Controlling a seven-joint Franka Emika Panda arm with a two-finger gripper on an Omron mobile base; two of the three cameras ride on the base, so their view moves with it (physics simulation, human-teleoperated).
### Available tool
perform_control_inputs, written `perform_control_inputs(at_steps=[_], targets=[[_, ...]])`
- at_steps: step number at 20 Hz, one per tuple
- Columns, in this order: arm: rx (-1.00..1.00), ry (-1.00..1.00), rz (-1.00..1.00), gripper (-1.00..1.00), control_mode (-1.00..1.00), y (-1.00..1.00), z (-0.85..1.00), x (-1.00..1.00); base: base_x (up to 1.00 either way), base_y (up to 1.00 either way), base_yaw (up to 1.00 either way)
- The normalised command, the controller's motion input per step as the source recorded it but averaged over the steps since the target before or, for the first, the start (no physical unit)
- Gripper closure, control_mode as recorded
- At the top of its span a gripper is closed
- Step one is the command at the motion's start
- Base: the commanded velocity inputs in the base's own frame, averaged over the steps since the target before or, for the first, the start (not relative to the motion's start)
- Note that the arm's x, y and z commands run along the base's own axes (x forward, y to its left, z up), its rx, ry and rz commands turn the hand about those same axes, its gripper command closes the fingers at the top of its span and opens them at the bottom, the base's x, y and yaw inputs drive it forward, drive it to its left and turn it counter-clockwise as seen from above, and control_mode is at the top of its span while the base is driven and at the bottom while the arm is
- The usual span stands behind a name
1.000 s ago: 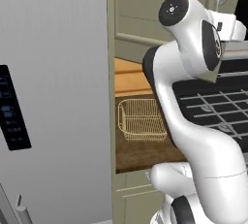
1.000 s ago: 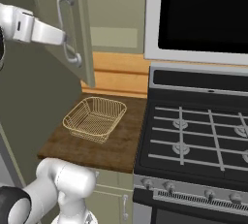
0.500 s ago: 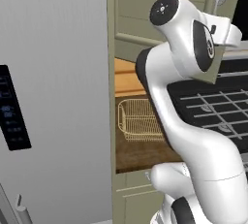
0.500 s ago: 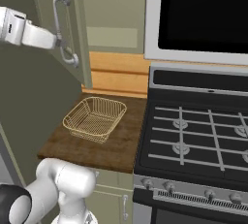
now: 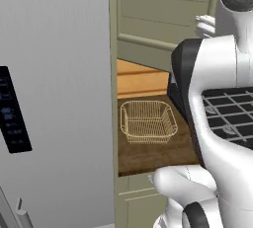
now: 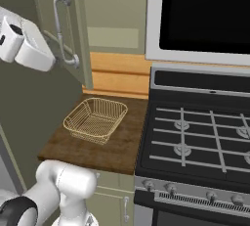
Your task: Open the cabinet, pick up the bread from the cabinet and place it in the basket. Then move the basket to the dining counter.
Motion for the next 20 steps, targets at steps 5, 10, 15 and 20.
perform_control_inputs(at_steps=[5,10,15,20], targets=[[0.61,-0.24,0.22,-1.0,-1.0,-0.73,0.13,-0.3,0.0,0.0,0.0],[0.77,-0.03,0.27,-1.0,-1.0,-0.39,-0.11,-0.03,0.0,0.0,0.0],[0.61,0.21,0.38,-1.0,-1.0,-0.31,-0.3,0.66,0.0,0.0,0.0],[0.44,0.1,0.37,-1.0,-1.0,-0.17,-0.1,0.69,0.0,0.0,0.0]])
